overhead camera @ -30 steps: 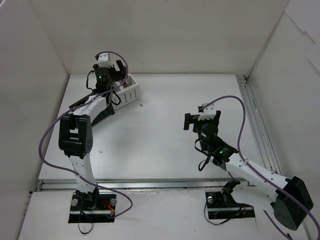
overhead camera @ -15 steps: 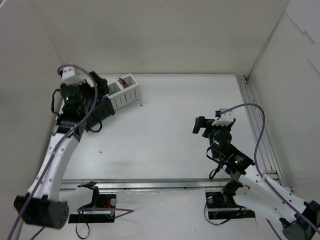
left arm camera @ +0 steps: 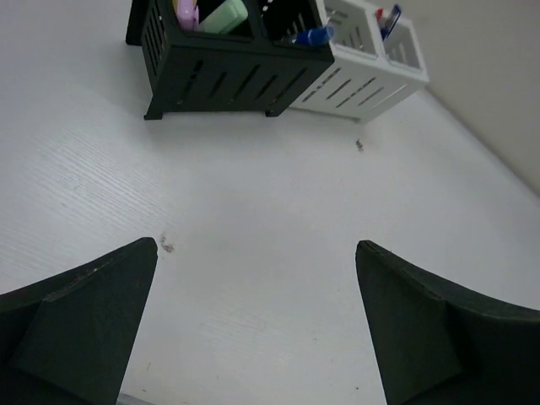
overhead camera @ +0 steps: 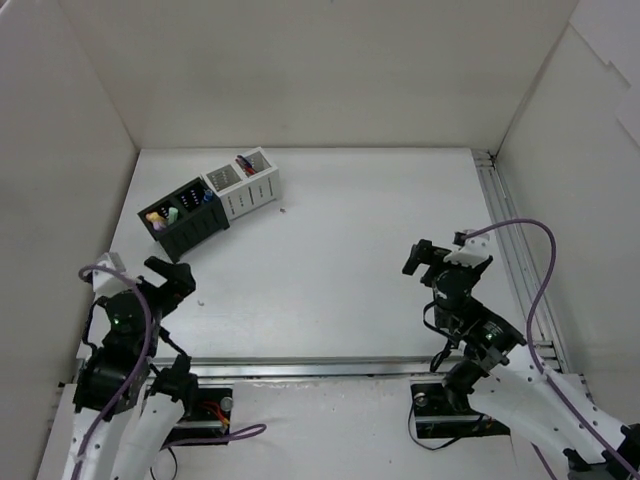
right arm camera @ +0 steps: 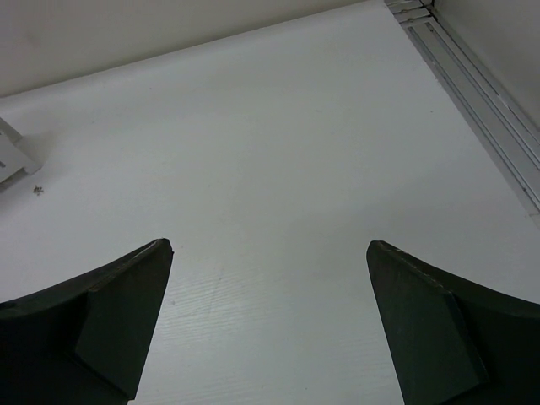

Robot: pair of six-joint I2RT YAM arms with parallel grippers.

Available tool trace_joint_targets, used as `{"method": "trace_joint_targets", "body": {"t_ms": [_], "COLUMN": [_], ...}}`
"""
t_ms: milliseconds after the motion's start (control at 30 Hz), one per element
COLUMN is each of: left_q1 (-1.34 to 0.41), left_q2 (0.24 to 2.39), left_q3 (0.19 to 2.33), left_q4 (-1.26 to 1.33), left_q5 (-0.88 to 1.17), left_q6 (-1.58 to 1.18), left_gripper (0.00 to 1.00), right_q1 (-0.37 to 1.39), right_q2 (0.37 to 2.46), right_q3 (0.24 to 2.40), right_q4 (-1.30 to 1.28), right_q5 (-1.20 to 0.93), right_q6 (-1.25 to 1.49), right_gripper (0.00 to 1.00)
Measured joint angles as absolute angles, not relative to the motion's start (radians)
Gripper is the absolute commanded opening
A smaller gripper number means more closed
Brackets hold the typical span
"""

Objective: Sort the stationery into containers
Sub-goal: Reset both arms

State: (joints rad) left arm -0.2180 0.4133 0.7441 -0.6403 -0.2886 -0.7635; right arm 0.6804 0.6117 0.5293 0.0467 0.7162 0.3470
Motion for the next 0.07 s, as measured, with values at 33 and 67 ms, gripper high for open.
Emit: {"method": "trace_joint_targets", "body": {"t_ms": [33,67], "left_q1": [-0.221,-0.223], "left_q2": [0.373,0.339], "left_q3": [0.744,0.744], "left_q4": [-0.648,-0.651], "left_q5": [-0.301,-0.313], "left_q6": [-0.772,-0.780], "left_gripper": [1.00,1.00], "right_q1": [0.680,0.680], "right_q2": [0.603,0.596], "right_q3": [0.529,0.529], "right_q4": [0.040,0.035], "right_q5": [0.718,0.719], "right_q6": [0.353,0.360], "right_gripper": [0.98,0.98]}}
